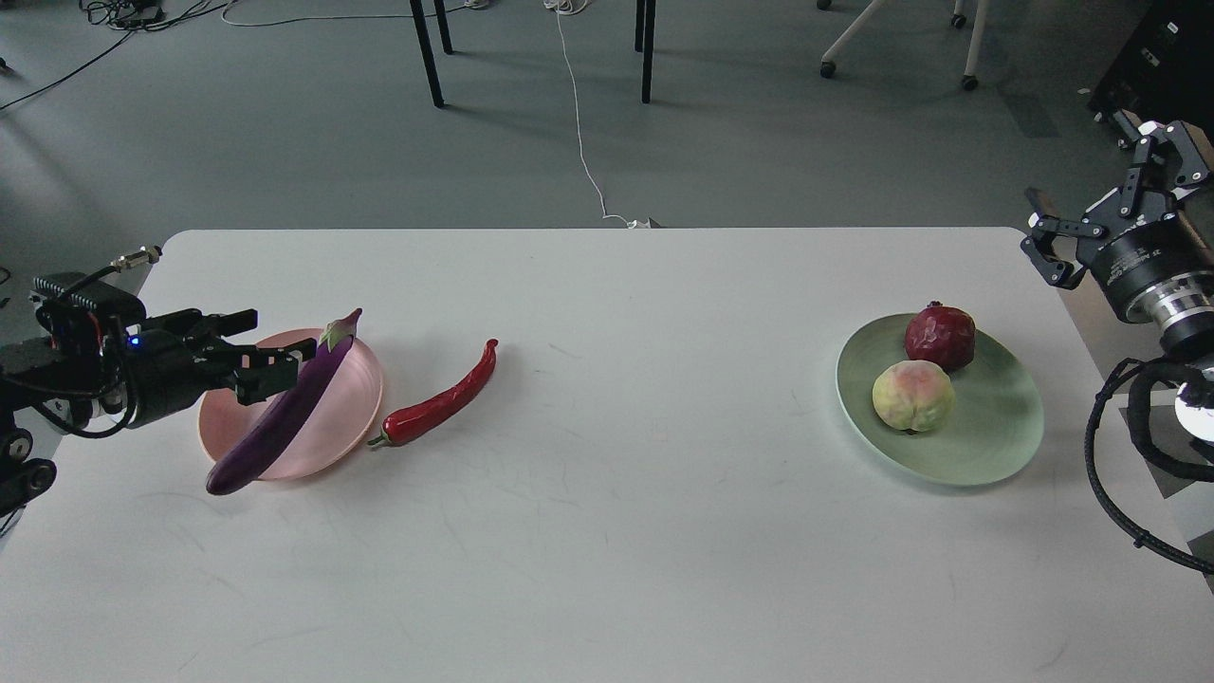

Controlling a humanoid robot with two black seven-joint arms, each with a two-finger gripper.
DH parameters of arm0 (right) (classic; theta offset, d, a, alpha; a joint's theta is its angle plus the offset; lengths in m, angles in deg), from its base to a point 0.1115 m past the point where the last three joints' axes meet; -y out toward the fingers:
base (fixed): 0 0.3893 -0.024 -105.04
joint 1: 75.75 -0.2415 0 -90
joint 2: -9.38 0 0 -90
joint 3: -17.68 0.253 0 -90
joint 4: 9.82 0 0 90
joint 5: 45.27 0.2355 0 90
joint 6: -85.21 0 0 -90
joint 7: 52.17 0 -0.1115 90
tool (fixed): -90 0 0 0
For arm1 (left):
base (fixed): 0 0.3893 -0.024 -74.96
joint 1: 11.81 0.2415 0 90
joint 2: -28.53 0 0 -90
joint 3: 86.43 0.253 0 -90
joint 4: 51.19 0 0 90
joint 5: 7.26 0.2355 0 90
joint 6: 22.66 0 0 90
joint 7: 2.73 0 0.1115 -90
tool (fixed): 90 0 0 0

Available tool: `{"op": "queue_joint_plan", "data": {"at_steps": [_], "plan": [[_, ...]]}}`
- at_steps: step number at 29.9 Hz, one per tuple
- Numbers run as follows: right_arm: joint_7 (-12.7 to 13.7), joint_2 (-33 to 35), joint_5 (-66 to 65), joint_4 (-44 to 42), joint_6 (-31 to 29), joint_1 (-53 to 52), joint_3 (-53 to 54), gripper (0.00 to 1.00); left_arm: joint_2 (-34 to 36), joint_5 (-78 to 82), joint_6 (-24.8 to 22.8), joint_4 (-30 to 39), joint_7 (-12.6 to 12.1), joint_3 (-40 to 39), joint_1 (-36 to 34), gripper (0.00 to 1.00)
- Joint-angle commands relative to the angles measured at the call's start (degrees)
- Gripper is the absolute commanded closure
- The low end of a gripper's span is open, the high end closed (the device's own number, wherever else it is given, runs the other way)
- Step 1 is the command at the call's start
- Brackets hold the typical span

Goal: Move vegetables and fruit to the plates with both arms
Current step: 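Move the left hand to the red chili pepper and grasp it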

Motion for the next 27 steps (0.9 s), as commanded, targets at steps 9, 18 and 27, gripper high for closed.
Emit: {"op": "queue_joint_plan", "data": {"at_steps": [9, 18, 27], "plan": [[0.0, 0.55, 0.0, 0.21, 0.03, -0.51, 0.0, 0.01, -14.81, 11.37, -1.24, -0.14, -0.22, 1.62, -4.5, 0.23], [0.0, 1.35, 0.0, 0.21, -0.06, -0.34, 0.0, 0.01, -18.24, 11.54, -3.36, -4.96, -0.22, 7.34, -3.97, 0.32], [0.0, 1.26, 0.0, 0.21, 0.03, -0.42, -0.17, 0.01, -19.56, 11.54, -2.92, -8.31, -0.13, 10.85, -3.62, 0.63]]}}
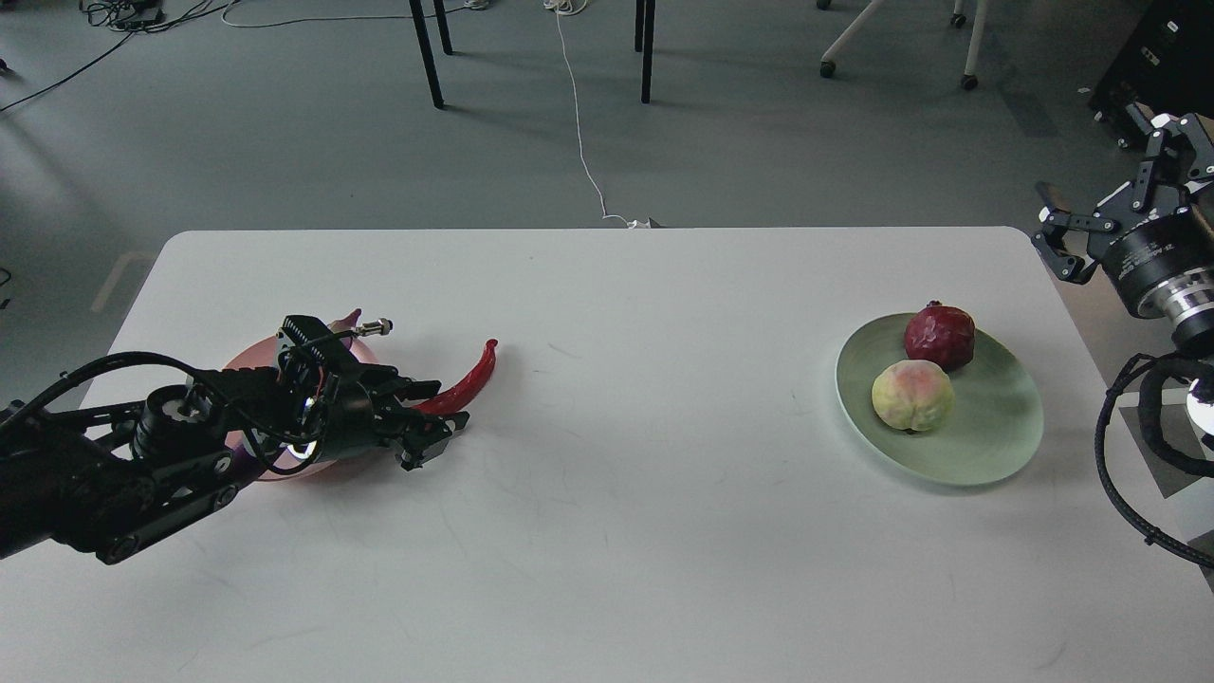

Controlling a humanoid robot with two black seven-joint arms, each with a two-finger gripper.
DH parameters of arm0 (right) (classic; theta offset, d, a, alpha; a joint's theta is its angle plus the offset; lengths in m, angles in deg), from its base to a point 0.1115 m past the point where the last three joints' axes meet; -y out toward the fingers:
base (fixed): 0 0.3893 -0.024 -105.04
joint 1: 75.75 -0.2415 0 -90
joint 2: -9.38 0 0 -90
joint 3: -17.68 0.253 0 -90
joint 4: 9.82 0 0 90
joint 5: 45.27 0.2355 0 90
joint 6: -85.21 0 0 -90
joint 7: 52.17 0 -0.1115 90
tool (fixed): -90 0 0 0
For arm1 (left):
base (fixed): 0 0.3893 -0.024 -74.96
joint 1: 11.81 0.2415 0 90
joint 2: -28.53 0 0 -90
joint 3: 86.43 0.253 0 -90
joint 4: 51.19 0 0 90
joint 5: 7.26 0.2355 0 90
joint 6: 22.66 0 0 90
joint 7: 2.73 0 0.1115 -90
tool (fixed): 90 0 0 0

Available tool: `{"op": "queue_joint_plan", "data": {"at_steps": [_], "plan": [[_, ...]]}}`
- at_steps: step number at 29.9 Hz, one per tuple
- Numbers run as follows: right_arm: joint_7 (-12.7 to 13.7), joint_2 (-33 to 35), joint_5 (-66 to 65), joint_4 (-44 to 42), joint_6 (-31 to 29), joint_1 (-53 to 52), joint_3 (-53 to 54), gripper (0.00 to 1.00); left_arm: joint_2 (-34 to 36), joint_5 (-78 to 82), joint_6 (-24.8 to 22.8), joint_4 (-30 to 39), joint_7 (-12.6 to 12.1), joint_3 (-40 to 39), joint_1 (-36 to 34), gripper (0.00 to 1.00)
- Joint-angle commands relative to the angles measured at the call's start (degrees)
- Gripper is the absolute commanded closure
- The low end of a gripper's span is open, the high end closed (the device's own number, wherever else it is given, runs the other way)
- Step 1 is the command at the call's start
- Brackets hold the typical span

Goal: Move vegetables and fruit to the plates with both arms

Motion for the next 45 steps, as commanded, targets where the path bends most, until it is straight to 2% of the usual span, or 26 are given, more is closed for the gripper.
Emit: {"op": "queue_joint_plan", "data": {"at_steps": [1, 6, 7, 10, 12, 14, 18, 22, 29, 33, 37, 40, 43, 45], "plan": [[0.0, 0.06, 0.0, 0.0, 0.03, -0.09, -0.07, 0.01, -0.83, 0.01, 0.7, -1.86, 0.18, 0.62, 0.2, 0.66], [0.0, 0.15, 0.0, 0.0, 0.03, -0.18, -0.07, 0.01, -1.0, -0.08, 1.05, -1.78, 0.44, 0.62, 0.55, 0.9], [0.0, 0.15, 0.0, 0.0, 0.03, -0.18, -0.07, 0.01, -0.83, -0.34, 1.14, -1.34, 0.36, 0.45, 0.29, 0.91], [0.0, 0.24, 0.0, 0.0, -0.06, -0.18, -0.07, 0.01, 0.92, -0.78, 3.42, 0.59, 0.71, -0.43, -0.41, 0.91], [0.0, 0.24, 0.0, -0.09, -0.05, -0.18, -0.07, 0.01, 5.3, -1.83, 4.56, 3.3, 0.97, -0.78, -1.12, 0.91], [0.0, 0.33, 0.0, -0.09, -0.06, -0.18, -0.07, 0.01, 9.87, -3.85, 4.39, 5.95, 1.58, -0.78, -2.0, 0.91], [0.0, 0.15, 0.0, -0.35, -0.06, -0.09, -0.07, 0.01, 14.46, -6.23, 4.39, 6.13, 2.81, -0.43, -2.0, 0.9], [0.0, -0.38, -0.09, -0.26, 0.12, -0.27, -0.07, 0.01, 18.5, -6.41, 4.39, 2.63, 5.5, -0.26, -1.74, 0.89], [0.0, -0.38, -0.17, -0.26, 0.12, -0.35, -0.16, 0.01, 18.07, -6.5, 5.36, -6.86, 5.5, 0.18, 0.1, 0.86], [0.0, -0.03, -0.17, -0.26, 0.12, -0.35, -0.16, 0.01, 17.89, -6.5, 6.5, -7.93, 5.5, 0.18, 3.44, 0.66], [0.0, 0.24, -0.17, -0.26, 0.03, -0.27, -0.16, 0.01, 17.81, -6.5, 6.68, -7.84, 5.5, 0.1, 4.68, 0.53], [0.0, 0.24, -0.26, -0.35, 0.03, -0.27, -0.16, 0.01, 16.23, -6.59, 6.68, -7.84, 5.5, -0.34, 4.59, 0.47], [0.0, 0.15, -0.88, -0.35, 0.12, -0.18, -0.16, 0.01, 15.35, -8.68, 6.85, -7.58, 5.5, -0.78, 4.24, 0.34], [0.0, 0.06, -0.88, -0.35, 0.12, -0.27, -0.16, 0.01, 15.26, -12.63, 7.38, -7.4, 5.5, -0.96, 3.89, 0.21]]}}
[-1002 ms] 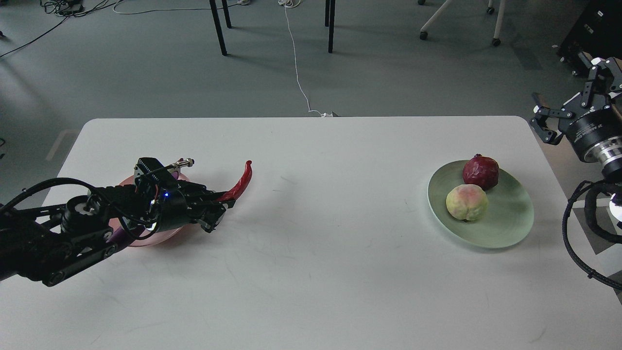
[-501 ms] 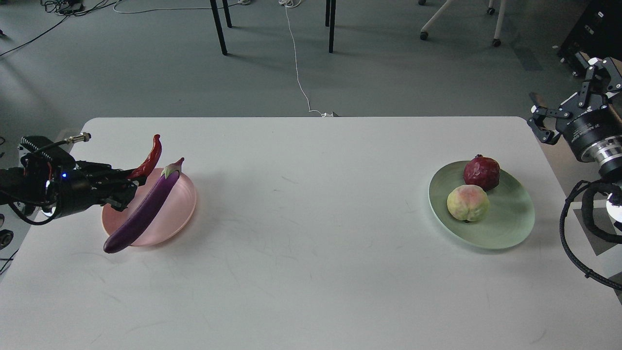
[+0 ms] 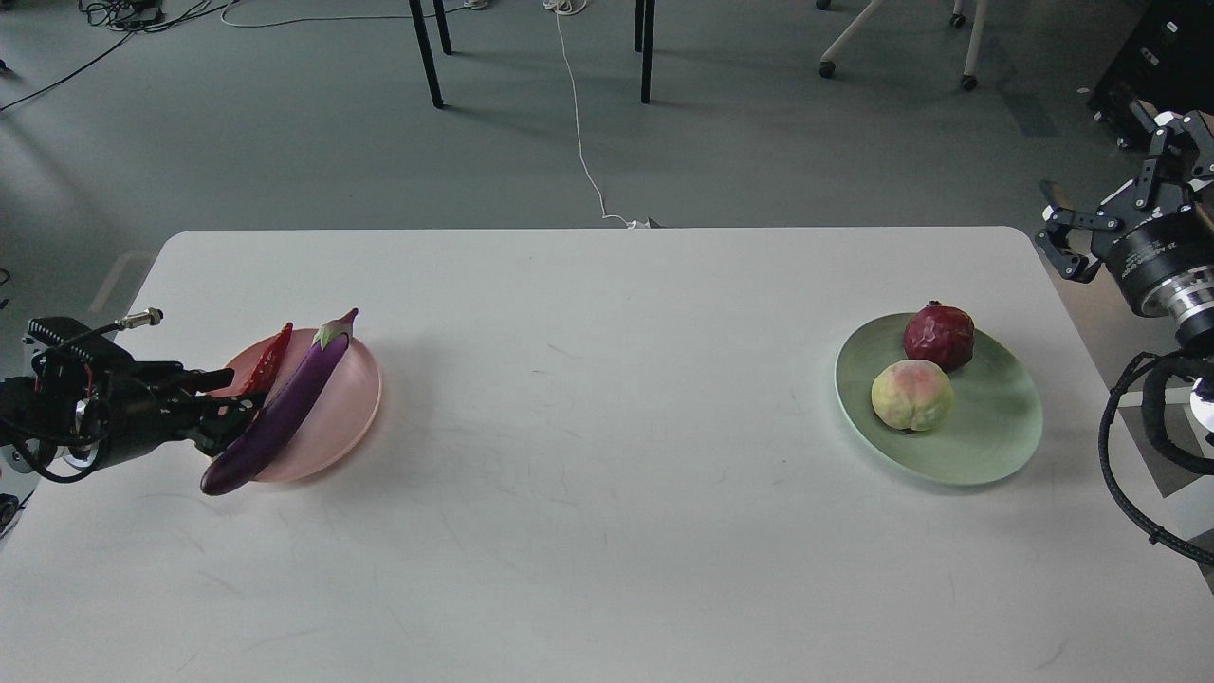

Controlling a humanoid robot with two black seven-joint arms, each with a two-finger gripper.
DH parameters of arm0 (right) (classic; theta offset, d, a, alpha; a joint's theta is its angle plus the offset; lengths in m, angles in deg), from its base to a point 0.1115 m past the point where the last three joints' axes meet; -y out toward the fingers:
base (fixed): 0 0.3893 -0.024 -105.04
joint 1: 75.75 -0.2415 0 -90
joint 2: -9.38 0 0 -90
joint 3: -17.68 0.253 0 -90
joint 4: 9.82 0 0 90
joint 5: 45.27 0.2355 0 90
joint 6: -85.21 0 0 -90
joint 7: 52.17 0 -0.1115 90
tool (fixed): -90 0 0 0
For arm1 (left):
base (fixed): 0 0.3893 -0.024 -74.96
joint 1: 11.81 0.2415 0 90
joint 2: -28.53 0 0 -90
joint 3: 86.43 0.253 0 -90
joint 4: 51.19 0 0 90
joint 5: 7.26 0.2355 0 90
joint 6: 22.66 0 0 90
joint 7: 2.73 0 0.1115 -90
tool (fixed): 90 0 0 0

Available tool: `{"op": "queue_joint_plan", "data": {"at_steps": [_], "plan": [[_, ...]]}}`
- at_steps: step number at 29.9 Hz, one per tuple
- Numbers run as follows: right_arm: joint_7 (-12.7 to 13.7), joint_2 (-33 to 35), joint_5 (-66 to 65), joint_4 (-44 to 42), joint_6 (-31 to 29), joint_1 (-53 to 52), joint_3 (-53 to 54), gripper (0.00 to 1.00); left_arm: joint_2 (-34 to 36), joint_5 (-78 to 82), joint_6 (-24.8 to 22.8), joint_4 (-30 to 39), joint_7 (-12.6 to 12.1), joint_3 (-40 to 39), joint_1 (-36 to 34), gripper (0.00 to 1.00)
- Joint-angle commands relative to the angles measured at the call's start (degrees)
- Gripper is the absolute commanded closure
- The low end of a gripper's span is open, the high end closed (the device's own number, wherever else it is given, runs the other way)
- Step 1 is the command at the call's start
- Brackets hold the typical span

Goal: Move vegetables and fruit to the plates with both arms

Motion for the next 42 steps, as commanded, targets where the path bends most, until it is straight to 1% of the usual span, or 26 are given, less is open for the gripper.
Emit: {"op": "queue_joint_plan", "data": {"at_steps": [1, 4, 8, 13, 17, 20, 22, 25, 26, 27, 28, 29, 30, 31, 32, 33, 34, 35, 38, 40, 42], "plan": [[0.0, -0.15, -0.15, -0.01, 0.07, -0.15, 0.0, 0.01, -0.32, -7.03, 1.05, 0.32, -0.02, -0.39, -0.58, 0.19], [0.0, -0.06, -0.15, -0.1, 0.07, -0.15, 0.0, 0.01, -0.67, -17.38, 1.32, 0.4, -0.02, -2.4, -1.63, 0.1], [0.0, 0.03, -0.15, -0.36, -0.01, -1.64, 0.18, 0.01, -2.6, -33.13, 0.71, 0.4, -0.02, -4.88, -4.88, 0.03], [0.0, -0.32, -0.15, -2.99, 0.07, -4.45, 0.97, 0.01, -5.85, -46.67, -1.13, 0.4, -0.02, -5.23, -10.41, 0.02], [0.0, -0.32, -0.15, -6.15, 0.07, -7.35, 1.15, 0.01, -8.58, -59.67, -6.84, -0.3, -0.02, -8.38, -13.93, 0.02], [0.0, 0.03, -0.07, -6.52, -1.06, -8.85, 1.5, 0.01, -10.42, -71.0, -11.5, -0.39, -0.02, -14.26, -14.03, 0.02], [0.0, 0.03, -0.07, -6.42, -2.12, -8.85, 2.2, 0.01, -12.35, -77.6, -12.65, -0.56, -0.02, -18.48, -14.03, 0.02], [0.0, 0.03, -0.07, -6.42, -2.12, -8.85, 2.2, 0.01, -12.36, -77.63, -12.65, -0.56, -0.02, -18.5, -14.03, 0.02], [0.0, 0.03, 0.02, -6.77, -3.52, -8.94, 3.94, 0.01, -16.28, -88.51, -14.74, -2.3, -0.02, -24.33, -13.24, 0.02], [0.14, -0.06, 0.54, -6.86, -3.36, -8.94, 5.18, 0.01, -17.8, -92.62, -15.98, -3.97, -0.02, -25.52, -13.23, 0.02], [0.92, -0.32, 0.72, -6.95, -3.35, -8.94, 5.97, 0.01, -18.42, -94.14, -16.6, -4.77, -0.02, -25.7, -13.23, 0.02], [2.41, -0.59, 1.07, -7.04, -3.27, -8.94, 7.46, 0.01, -19.3, -96.76, -17.57, -6.17, -0.02, -25.88, -13.23, 0.02], [2.6, -0.59, 1.08, -7.04, -3.27, -8.85, 7.74, 0.01, -19.39, -97.14, -17.66, -6.27, -0.02, -25.88, -13.23, 0.02], [4.25, -1.2, 2.99, -7.04, -3.01, -8.76, 10.17, 0.01, -20.52, -101.75, -19.58, -7.75, -1.2, -26.32, -13.23, 0.02], [4.96, -1.9, 5.27, -6.95, -2.92, -8.76, 11.24, 0.01, -20.97, -104.85, -21.08, -8.47, -2.26, -27.02, -13.15, 0.02], [5.32, -2.43, 6.86, -6.95, -2.83, -8.76, 11.78, 0.01, -21.24, -106.62, -22.13, -8.82, -2.97, -27.63, -13.06, 0.02], [5.32, -2.43, 6.88, -6.95, -2.83, -8.76, 11.78, 0.01, -21.24, -106.63, -22.15, -8.82, -2.97, -27.64, -13.06, 0.02], [6.37, -5.39, 9.4, -7.04, -2.04, -9.11, 13.43, 0.01, -22.28, -113.86, -27.1, -11.0, -6.37, -30.16, -11.14, 0.02], [7.69, -6.39, 9.43, -8.52, -2.39, -9.38, 14.15, 0.01, -25.27, -117.18, -31.19, -14.87, -10.43, -33.78, -9.55, 0.02], [9.53, -6.74, 9.51, -10.89, -3.44, -9.29, 14.42, 0.01, -27.73, -117.36, -32.6, -17.77, -12.72, -36.68, -9.37, 0.02], [11.21, -7.61, 9.95, -13.18, -5.63, -9.2, 14.94, 0.01, -29.41, -117.44, -34.0, -19.89, -14.39, -39.32, -9.11, 0.02]]}}
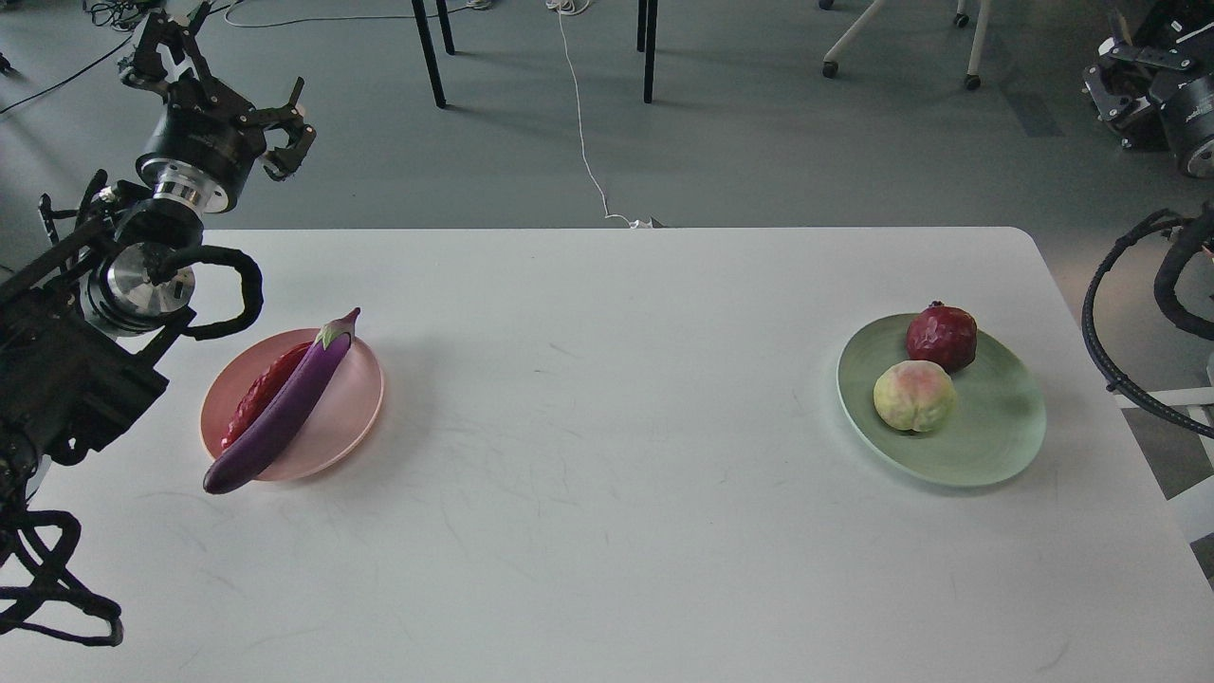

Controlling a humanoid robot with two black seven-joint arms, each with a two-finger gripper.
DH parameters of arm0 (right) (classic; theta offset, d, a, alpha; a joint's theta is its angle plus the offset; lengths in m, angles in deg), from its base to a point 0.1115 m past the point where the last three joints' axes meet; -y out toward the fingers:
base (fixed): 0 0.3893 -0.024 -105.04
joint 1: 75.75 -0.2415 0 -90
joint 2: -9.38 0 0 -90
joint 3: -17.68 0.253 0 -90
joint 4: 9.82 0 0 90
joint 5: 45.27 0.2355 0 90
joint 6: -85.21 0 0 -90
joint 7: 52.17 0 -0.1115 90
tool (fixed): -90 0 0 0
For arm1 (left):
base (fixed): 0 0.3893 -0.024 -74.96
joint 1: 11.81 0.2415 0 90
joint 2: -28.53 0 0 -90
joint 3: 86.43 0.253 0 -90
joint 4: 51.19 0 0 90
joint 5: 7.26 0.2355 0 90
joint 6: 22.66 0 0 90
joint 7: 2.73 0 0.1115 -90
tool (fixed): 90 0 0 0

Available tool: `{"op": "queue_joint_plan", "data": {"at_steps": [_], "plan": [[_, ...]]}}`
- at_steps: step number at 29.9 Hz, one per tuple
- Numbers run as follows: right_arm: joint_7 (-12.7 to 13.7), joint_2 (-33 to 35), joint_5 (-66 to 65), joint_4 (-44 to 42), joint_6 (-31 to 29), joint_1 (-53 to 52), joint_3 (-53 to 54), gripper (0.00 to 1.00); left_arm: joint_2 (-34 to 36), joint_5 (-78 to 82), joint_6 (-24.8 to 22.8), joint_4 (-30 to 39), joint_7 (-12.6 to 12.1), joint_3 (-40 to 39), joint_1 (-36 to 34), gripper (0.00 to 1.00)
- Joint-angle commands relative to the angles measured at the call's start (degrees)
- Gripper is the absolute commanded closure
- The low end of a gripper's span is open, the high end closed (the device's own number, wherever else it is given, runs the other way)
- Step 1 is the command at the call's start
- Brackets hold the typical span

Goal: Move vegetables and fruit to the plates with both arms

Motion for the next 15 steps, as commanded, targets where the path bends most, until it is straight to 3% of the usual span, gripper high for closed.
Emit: {"op": "queue_joint_plan", "data": {"at_steps": [1, 15], "plan": [[2.42, -1.91, 0.66, -4.13, -3.96, 0.36, 1.23, 0.01, -2.81, -0.55, -3.1, -3.54, -3.24, -4.89, 0.77, 0.02], [2.42, -4.56, 0.22, -5.28, -6.53, 0.8, 1.76, 0.01, -2.46, -0.11, -4.13, -3.28, -3.59, -6.57, 1.57, 0.02]]}}
